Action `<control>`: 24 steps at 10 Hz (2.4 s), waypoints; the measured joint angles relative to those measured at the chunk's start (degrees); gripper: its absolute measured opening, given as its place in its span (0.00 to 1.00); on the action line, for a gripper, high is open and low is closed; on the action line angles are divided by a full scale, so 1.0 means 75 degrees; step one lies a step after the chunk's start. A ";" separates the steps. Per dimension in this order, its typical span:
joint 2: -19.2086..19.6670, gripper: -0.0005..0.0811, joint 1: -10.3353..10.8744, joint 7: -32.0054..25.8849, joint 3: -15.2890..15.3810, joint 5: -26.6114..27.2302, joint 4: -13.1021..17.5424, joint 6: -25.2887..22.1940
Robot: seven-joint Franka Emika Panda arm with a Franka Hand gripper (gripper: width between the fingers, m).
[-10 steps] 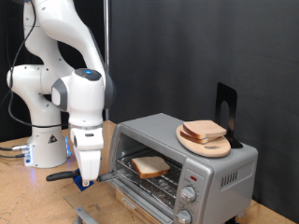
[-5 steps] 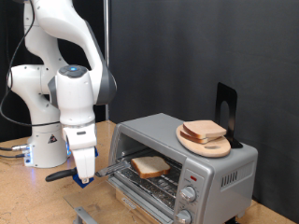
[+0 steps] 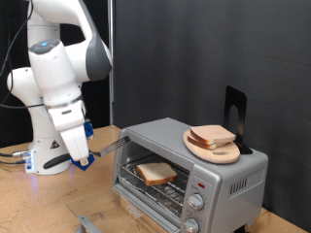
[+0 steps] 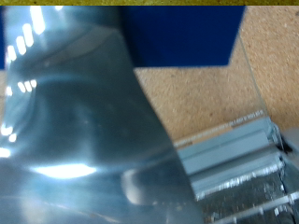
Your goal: Make a piece of toast with the oven
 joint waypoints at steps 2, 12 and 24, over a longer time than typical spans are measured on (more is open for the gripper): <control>-0.0288 0.61 -0.0002 0.0118 -0.0086 0.0170 0.0275 -0.0505; -0.1162 0.61 0.0538 0.0884 0.0947 -0.0468 0.0594 -0.1150; -0.1332 0.61 0.1149 0.4284 0.3326 -0.0340 0.0938 -0.1560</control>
